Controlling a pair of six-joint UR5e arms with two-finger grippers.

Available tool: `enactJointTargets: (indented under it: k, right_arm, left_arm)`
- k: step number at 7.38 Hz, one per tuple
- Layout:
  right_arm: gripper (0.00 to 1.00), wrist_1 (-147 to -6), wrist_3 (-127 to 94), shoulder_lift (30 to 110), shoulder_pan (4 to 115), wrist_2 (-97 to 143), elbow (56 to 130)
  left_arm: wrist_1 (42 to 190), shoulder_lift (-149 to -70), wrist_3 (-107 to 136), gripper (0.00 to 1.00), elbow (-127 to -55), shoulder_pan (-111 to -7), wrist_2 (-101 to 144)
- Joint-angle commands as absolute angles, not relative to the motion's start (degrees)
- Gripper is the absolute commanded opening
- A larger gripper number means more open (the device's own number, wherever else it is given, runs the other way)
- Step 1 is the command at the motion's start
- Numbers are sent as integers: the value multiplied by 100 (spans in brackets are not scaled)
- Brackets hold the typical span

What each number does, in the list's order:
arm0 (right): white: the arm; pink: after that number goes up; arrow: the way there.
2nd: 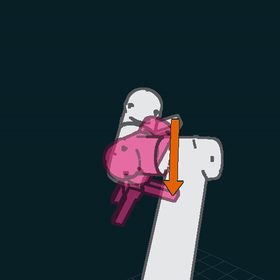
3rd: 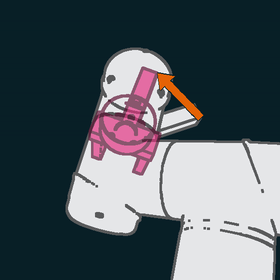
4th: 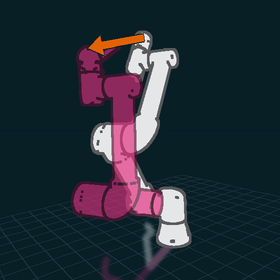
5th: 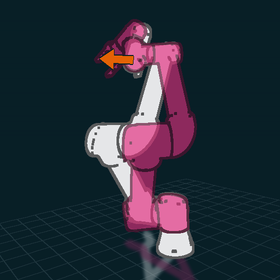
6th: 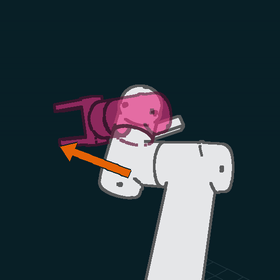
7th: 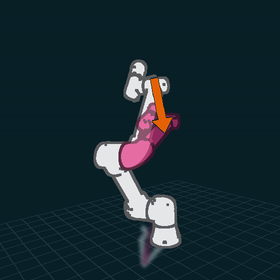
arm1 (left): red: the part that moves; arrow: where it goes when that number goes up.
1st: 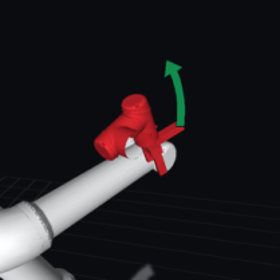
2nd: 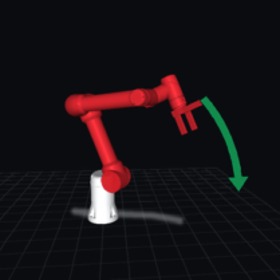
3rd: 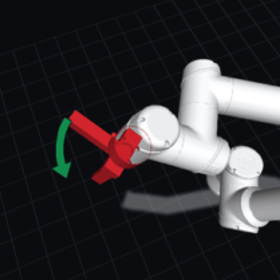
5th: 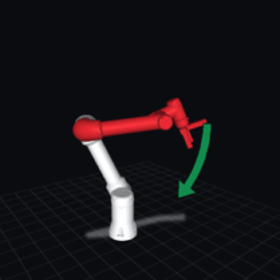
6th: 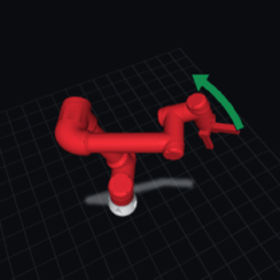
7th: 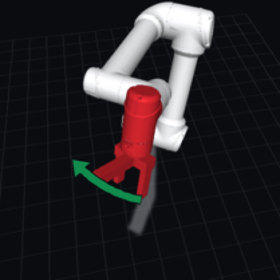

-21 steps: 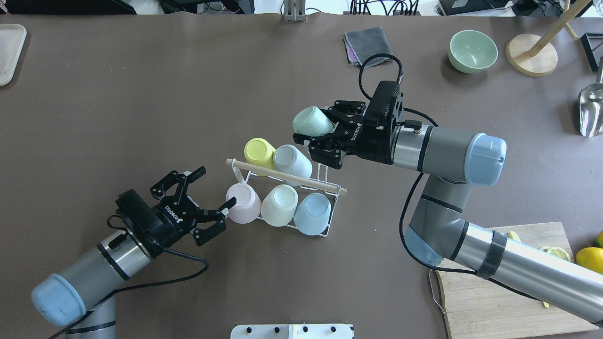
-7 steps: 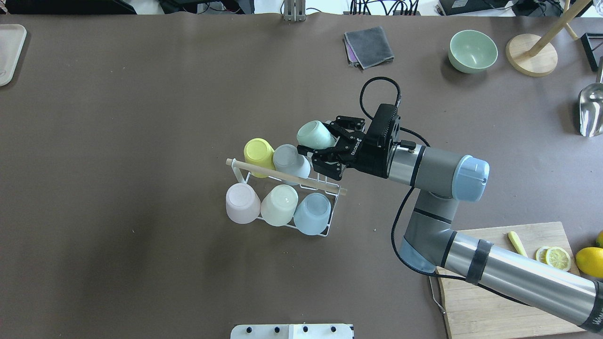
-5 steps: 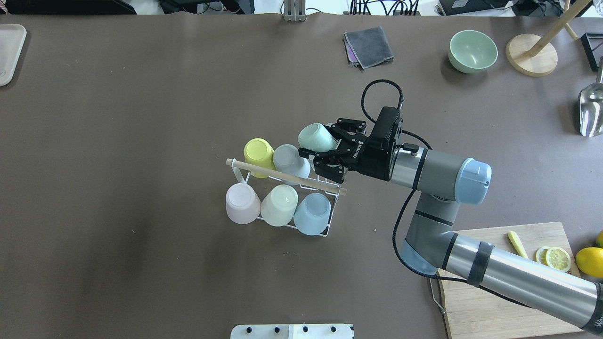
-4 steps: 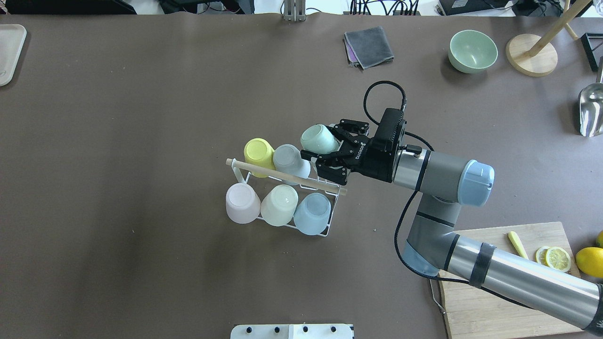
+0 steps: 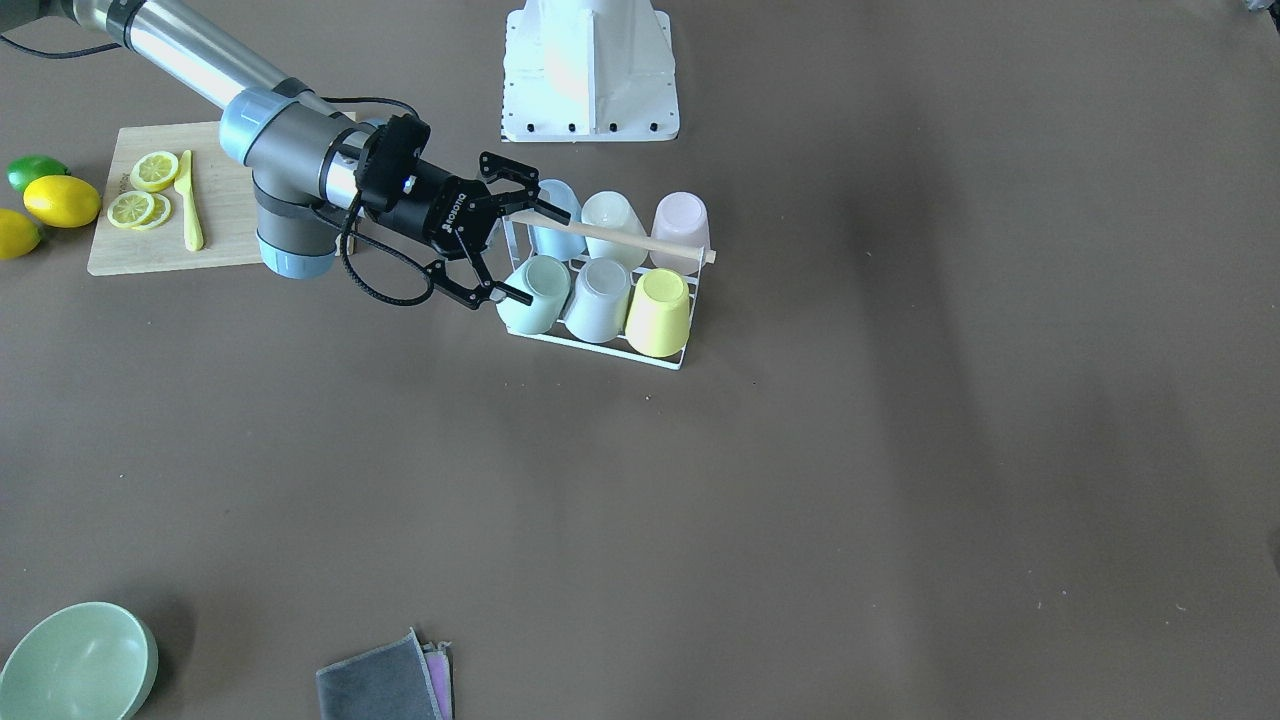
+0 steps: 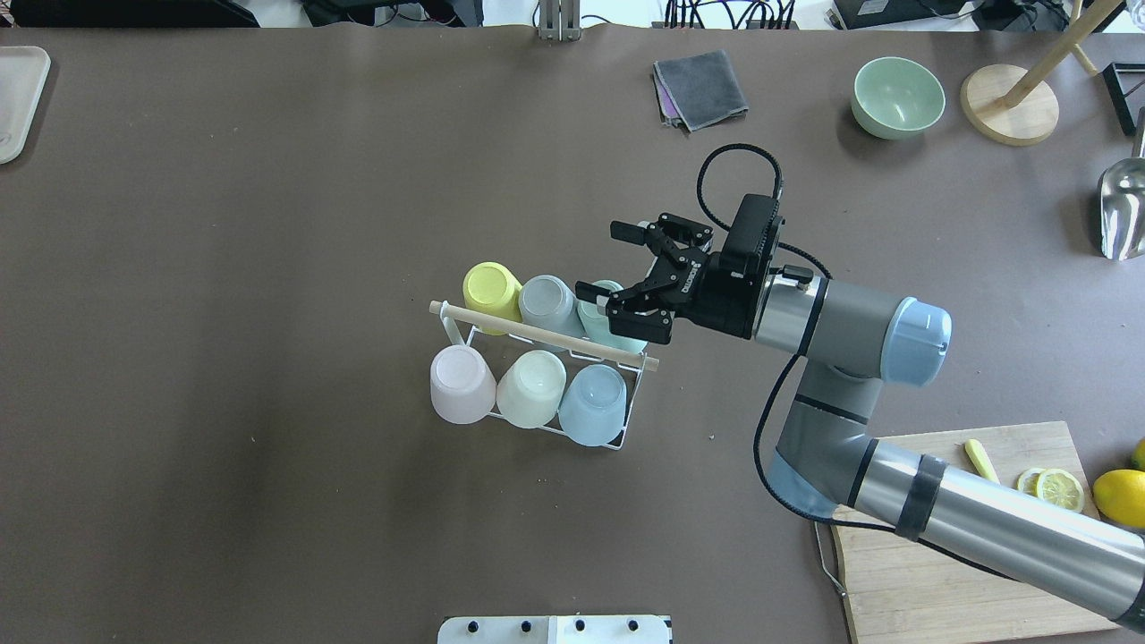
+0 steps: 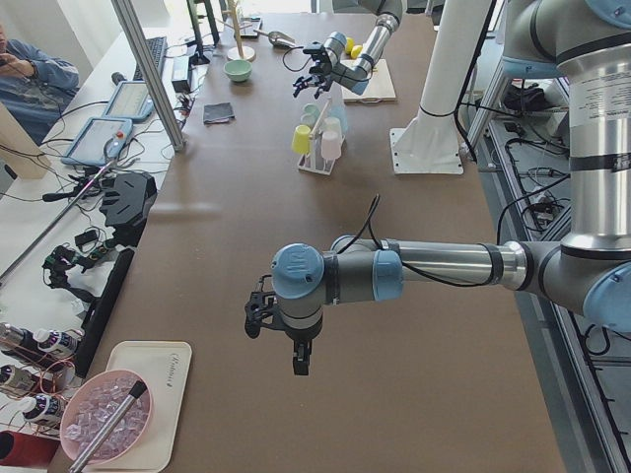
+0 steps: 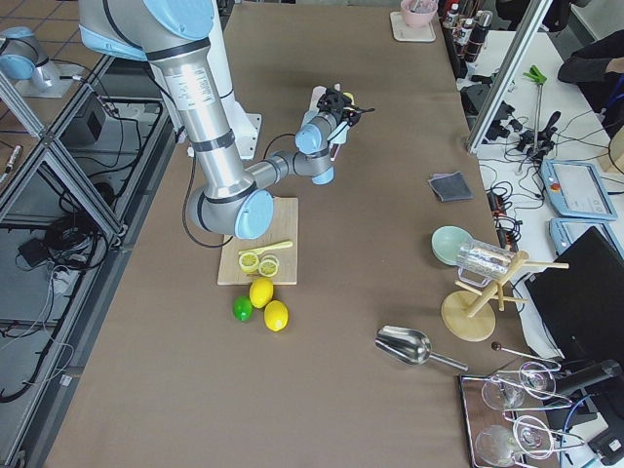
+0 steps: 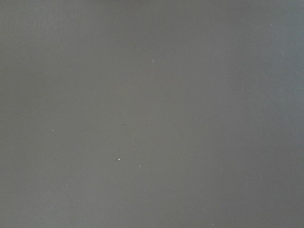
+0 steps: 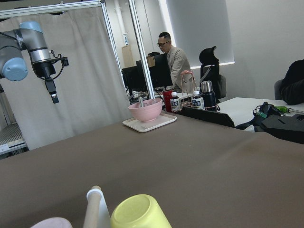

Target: Place cup on cup holder

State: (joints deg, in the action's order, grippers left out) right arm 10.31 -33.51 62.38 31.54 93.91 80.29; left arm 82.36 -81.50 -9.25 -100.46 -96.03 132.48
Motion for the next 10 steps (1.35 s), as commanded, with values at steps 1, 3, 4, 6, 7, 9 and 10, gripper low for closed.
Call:
enactJointTargets:
  k: [1, 3, 4, 6, 7, 9, 10]
  right_arm:
    - [100, -831, -3384, 6031, 4345, 11003, 8653]
    - [100, -1982, -3384, 6012, 4674, 11502, 8947]
    - [100, -2987, -3384, 6090, 5085, 12053, 9182]
    - [100, -5177, -3331, 6867, 5606, 12279, 10277]
    - [100, -5290, -3366, 7534, 5616, 11982, 10501]
    - [100, -6374, -3366, 7945, 6088, 12040, 10521]
    - [100, -7660, -3358, 7893, 6569, 12598, 10468]
  left_arm:
    - [8183, -8130, -932, 98, -10124, -9615, 12878]
    - [8174, -7937, -923, 98, -10350, -9685, 12928]
    - [8209, -7693, -932, 98, -10580, -9668, 12920]
    - [8227, -7699, -932, 98, -10573, -9659, 12920]
    - [8253, -7725, -932, 98, -10608, -9659, 12929]
    - [8306, -7726, -932, 98, -10573, -9668, 12929]
    - [8306, -7734, -932, 98, -10573, -9659, 12929]
